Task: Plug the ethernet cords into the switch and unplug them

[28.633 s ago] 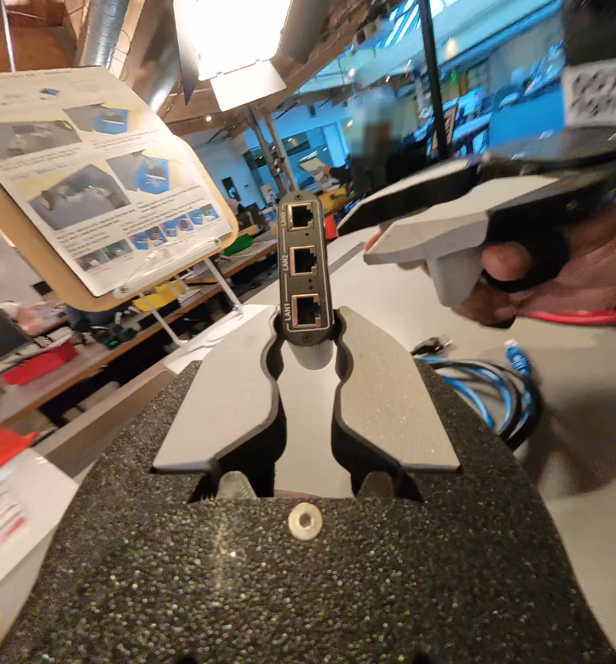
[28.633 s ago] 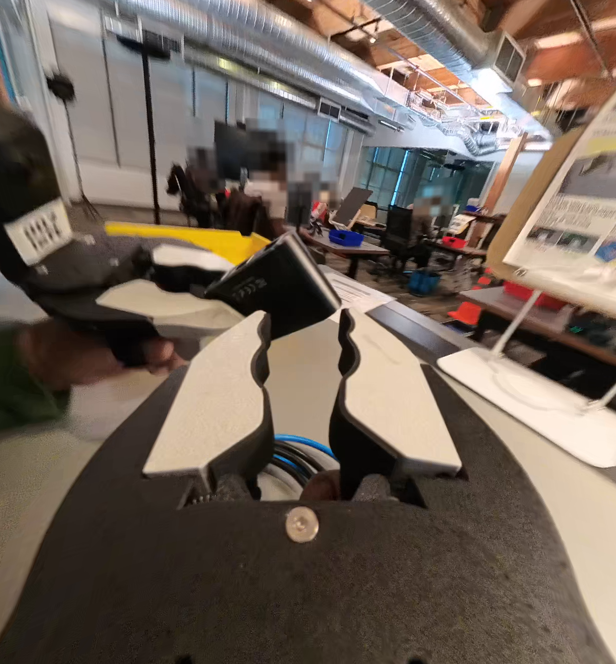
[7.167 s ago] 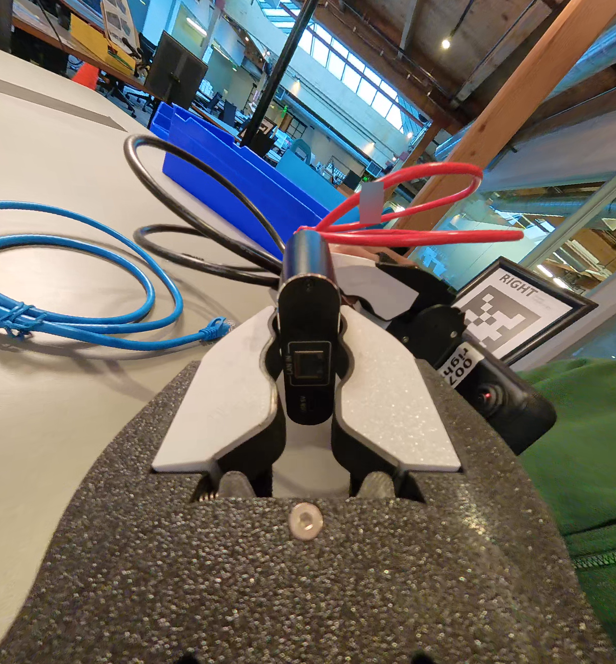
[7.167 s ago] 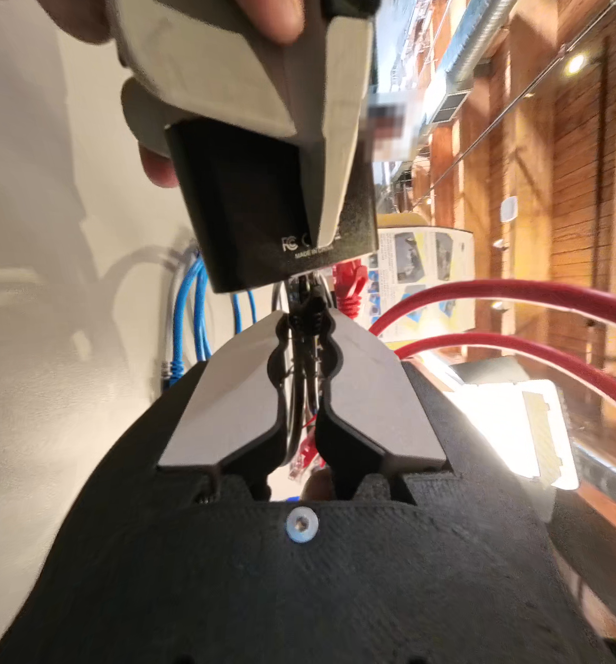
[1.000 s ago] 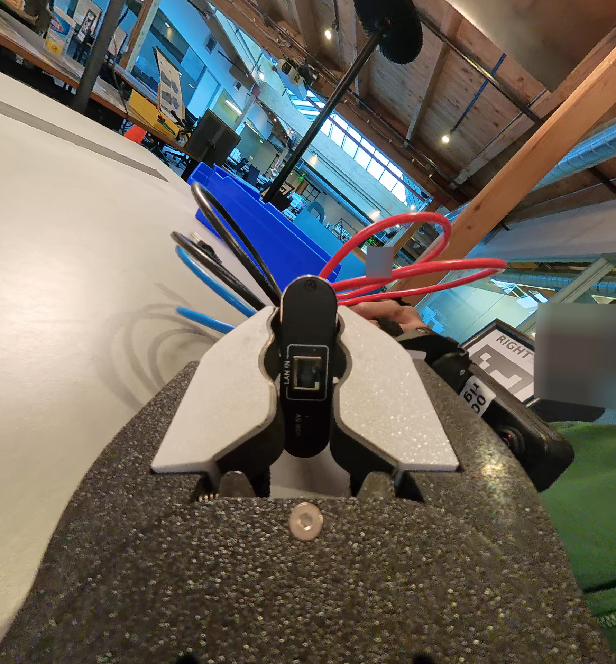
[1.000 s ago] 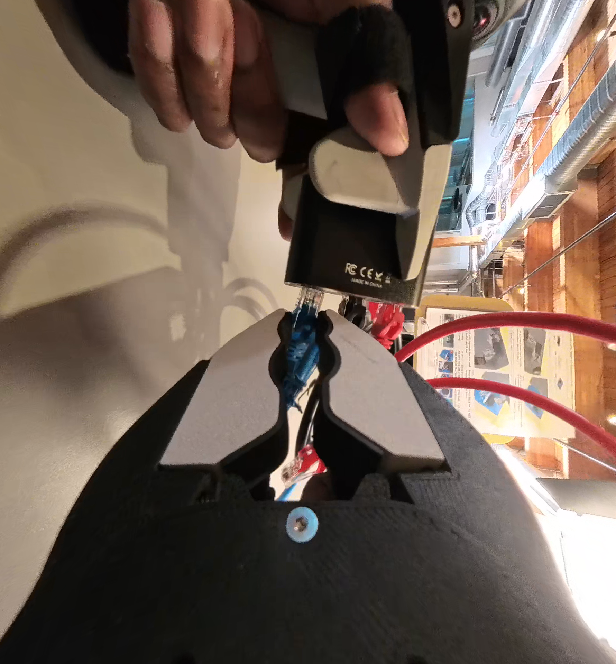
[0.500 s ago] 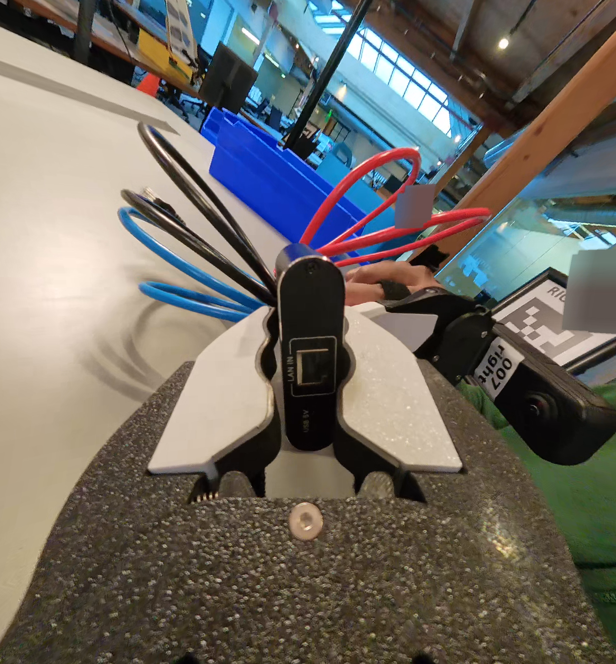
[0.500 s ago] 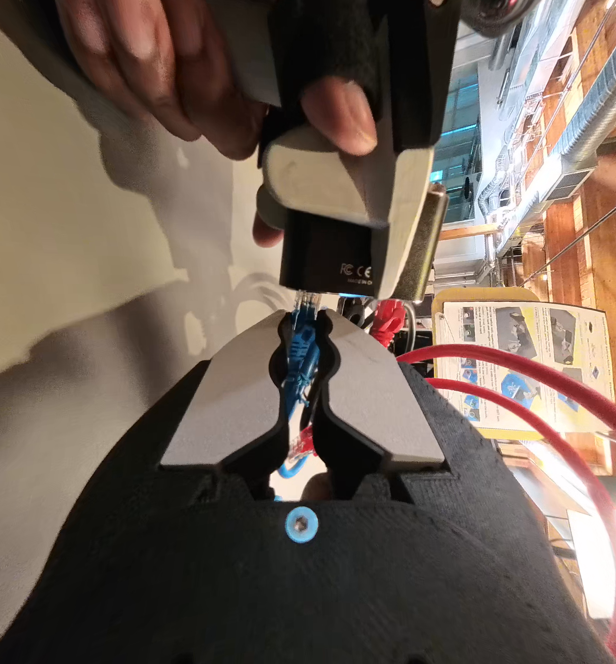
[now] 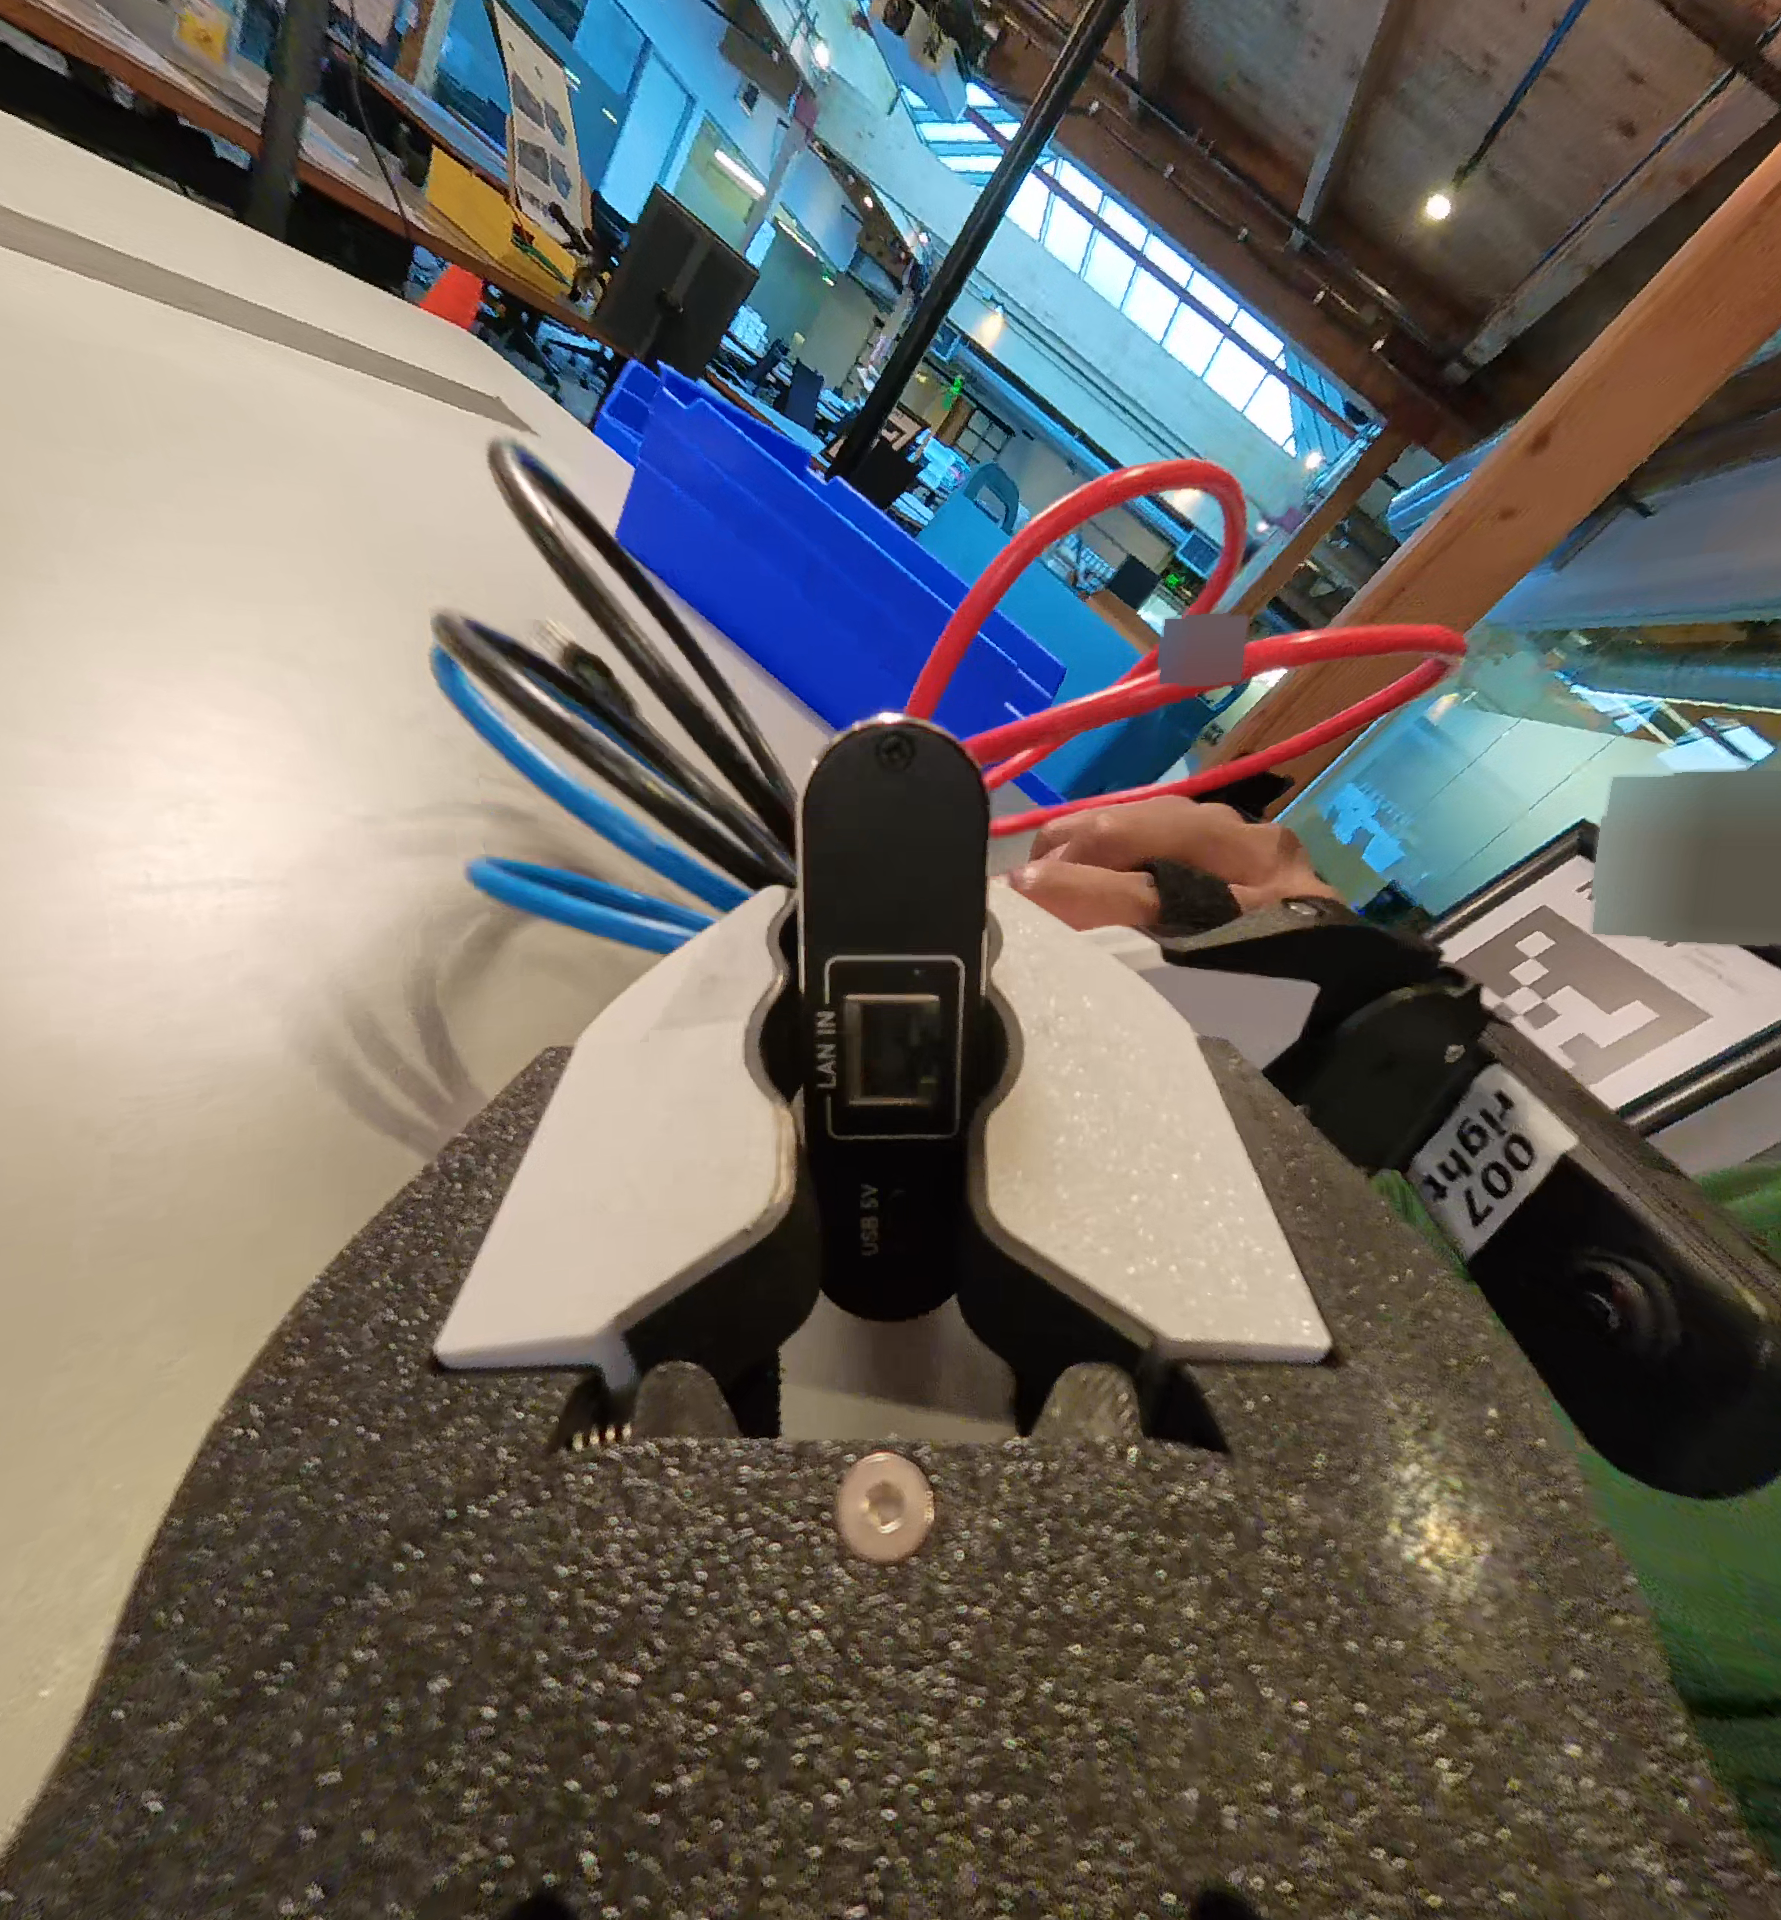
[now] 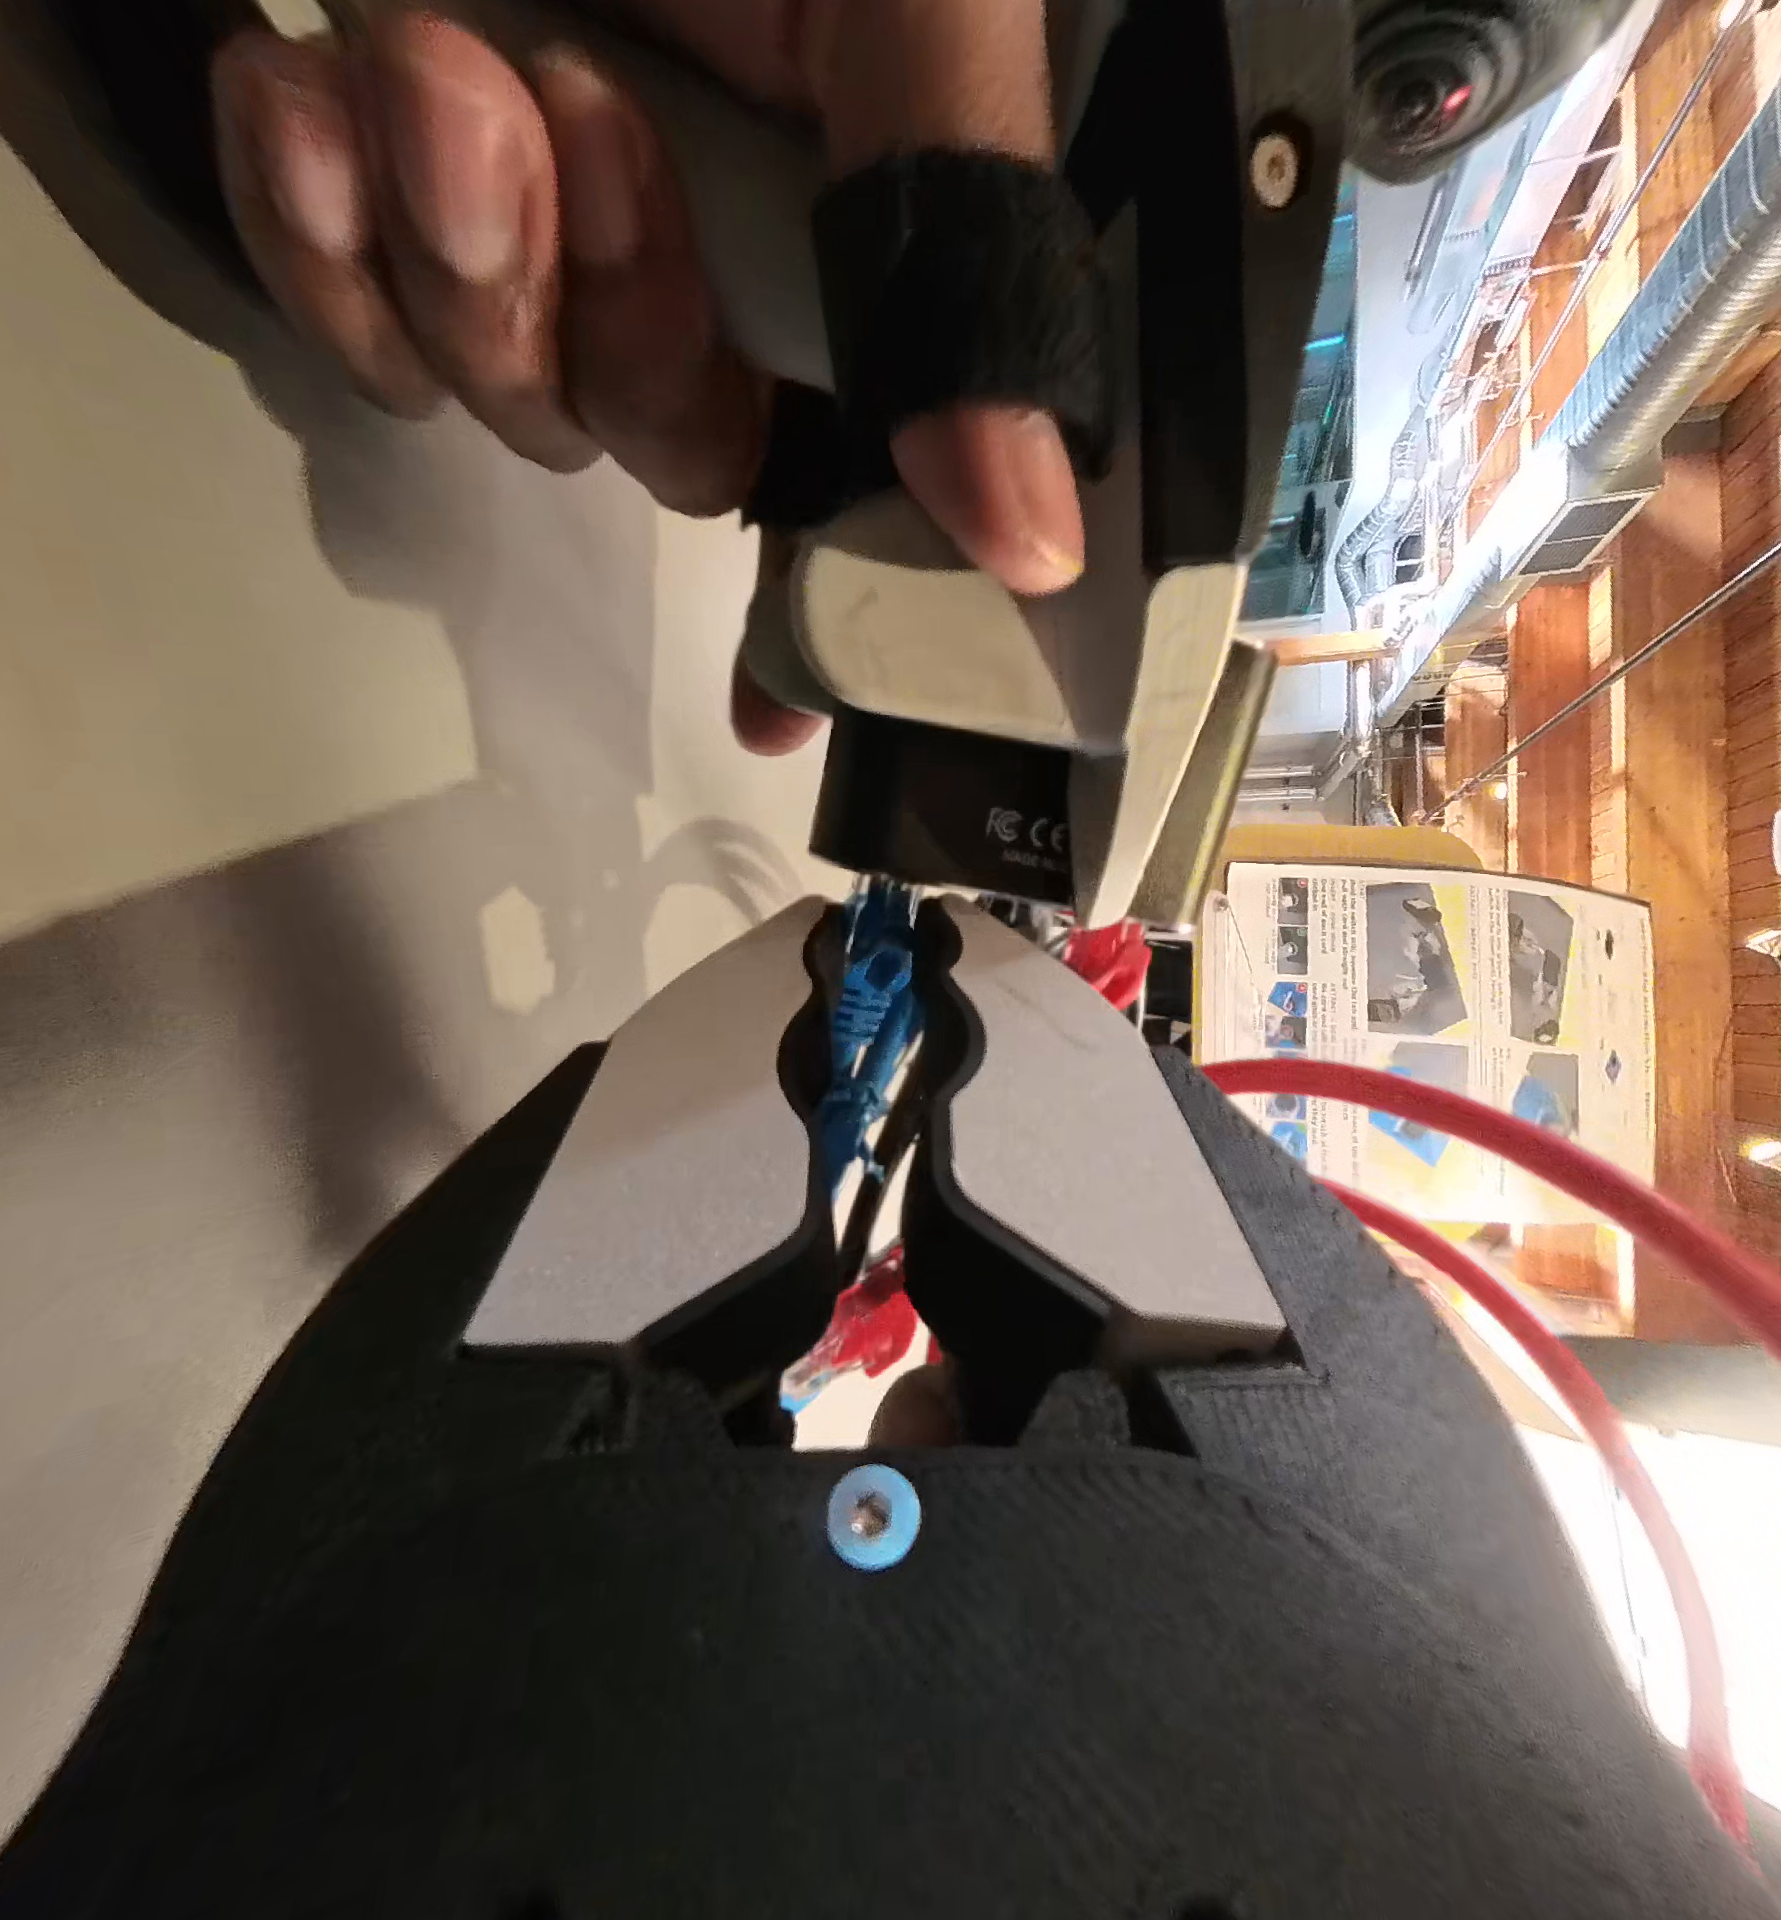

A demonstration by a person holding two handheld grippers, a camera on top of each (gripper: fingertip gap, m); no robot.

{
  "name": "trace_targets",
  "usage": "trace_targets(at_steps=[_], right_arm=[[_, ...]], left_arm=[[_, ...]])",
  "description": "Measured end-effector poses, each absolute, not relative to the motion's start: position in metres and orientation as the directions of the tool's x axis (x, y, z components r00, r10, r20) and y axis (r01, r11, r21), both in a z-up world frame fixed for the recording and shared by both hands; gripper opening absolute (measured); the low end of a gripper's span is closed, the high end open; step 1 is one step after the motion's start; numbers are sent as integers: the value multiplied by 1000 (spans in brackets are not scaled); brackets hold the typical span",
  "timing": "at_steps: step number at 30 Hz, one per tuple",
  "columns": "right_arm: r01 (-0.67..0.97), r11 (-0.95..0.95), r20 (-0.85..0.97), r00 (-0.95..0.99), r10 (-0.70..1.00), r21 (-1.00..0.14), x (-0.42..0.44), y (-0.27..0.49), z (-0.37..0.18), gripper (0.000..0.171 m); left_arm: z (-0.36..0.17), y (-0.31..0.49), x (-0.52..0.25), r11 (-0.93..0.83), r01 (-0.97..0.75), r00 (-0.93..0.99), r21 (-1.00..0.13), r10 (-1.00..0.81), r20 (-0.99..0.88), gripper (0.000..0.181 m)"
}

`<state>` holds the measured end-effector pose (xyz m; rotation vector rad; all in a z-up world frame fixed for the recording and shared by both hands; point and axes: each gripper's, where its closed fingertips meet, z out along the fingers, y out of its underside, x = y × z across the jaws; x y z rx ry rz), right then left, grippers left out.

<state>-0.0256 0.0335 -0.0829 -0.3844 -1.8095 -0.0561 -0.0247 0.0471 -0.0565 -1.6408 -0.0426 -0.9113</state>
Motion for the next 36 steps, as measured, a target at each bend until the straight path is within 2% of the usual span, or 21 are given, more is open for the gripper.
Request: trace_targets(at_steps=[2,9,15,23,29,36], right_arm=[[280,949,949,-233,212,-143,-26,29,-85,12],[297,923,927,-210,311,-243,-31,27,-85,12],[323,911,936,-152,319,-258,-32,42,-81,12],[280,916,953,-18,303,-286,-39,44,-71,18],[325,917,972,30,235,-231,-36,53,-67,26],[398,906,986,135,96,-143,-32,68,-53,22]], left_arm=[[-55,48,-25,-285,490,699,-824,-436,567,28],[-54,50,-31,-268,510,706,-818,-413,575,28],[-64,49,-29,-328,482,725,-813,-372,580,28],[-55,53,-42,-307,691,556,-654,-353,753,28],[-50,54,-46,-282,772,463,-569,-364,808,28],[-45,50,-51,-295,813,366,-502,-412,835,28]])
